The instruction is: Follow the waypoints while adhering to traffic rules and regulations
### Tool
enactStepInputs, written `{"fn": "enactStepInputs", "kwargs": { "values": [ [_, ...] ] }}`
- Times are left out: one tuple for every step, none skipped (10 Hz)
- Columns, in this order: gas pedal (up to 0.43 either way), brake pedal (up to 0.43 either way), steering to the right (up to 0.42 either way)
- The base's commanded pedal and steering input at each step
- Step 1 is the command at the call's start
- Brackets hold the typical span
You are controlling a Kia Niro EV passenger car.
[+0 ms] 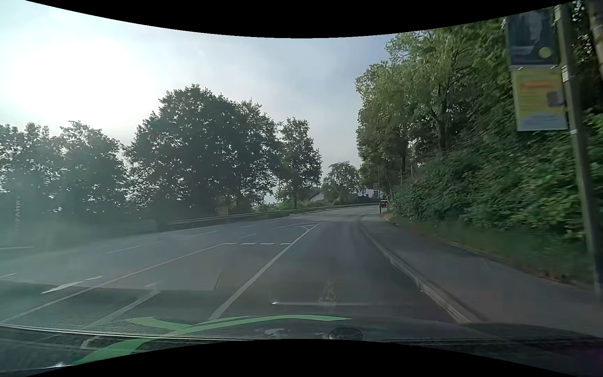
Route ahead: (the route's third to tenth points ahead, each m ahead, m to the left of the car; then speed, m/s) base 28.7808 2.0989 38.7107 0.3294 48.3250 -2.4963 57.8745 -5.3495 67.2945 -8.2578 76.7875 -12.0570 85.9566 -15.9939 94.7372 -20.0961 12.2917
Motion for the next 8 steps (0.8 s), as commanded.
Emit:
{"fn": "enactStepInputs", "kwargs": {
  "values": [
    [0.15,0.0,0.02],
    [0.15,0.0,0.019],
    [0.15,0.0,0.017],
    [0.15,0.0,0.017],
    [0.15,0.0,0.017],
    [0.15,0.0,0.017],
    [0.098,0.0,0.018],
    [0.087,0.0,0.019]
  ]
}}
